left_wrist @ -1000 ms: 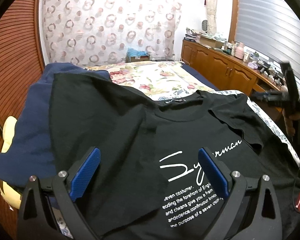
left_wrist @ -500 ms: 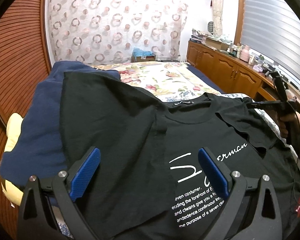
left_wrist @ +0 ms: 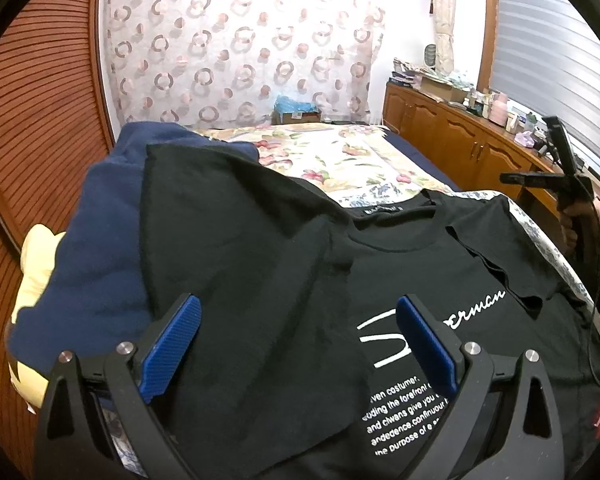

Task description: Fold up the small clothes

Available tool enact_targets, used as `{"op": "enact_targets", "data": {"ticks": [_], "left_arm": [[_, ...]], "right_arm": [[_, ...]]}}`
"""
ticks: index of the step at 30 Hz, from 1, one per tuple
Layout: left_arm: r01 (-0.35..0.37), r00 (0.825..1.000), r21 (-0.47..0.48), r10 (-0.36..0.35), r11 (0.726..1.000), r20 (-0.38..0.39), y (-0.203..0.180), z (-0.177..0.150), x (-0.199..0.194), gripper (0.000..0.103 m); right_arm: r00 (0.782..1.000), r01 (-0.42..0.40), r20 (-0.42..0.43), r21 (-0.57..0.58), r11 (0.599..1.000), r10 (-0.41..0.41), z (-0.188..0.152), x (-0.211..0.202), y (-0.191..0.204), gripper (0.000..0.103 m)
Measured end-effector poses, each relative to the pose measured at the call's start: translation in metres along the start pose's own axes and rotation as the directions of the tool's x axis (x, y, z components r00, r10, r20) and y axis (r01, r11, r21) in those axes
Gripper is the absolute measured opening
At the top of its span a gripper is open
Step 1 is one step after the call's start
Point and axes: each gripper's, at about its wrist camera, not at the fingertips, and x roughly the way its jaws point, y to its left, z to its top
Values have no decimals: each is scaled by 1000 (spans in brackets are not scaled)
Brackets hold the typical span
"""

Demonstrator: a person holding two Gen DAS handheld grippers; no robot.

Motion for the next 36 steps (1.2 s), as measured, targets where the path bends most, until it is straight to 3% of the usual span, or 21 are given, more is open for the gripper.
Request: {"op": "enact_targets", "data": {"ticks": [7, 14, 16, 21, 26, 36], "left_arm": [[-14, 999, 3, 14, 1000, 45, 14, 21, -8, 99], [-18, 997, -39, 21, 999, 69, 49, 50, -6, 86], [-35, 997, -49, 38, 998, 63, 60, 58, -2, 75], [-65, 997, -61, 67, 996, 28, 78, 68, 14, 59], [-49, 999, -68, 49, 996, -7, 86, 75, 30, 40], [-38, 998, -68, 35, 997, -46, 87, 79, 45, 38]], "right_arm": [[997, -31, -65, -26, 999, 29, -26, 8, -3, 44], [993, -56, -105, -16, 998, 54, -46, 24, 0, 45], [995, -49, -87, -21, 999, 47, -48, 24, 2, 45], [996, -51, -74, -17, 999, 50, -49, 25, 3, 46], [996, -54, -75, -15, 998, 53, -49, 26, 3, 47], [995, -59, -76, -15, 998, 58, -49, 27, 3, 49]]}}
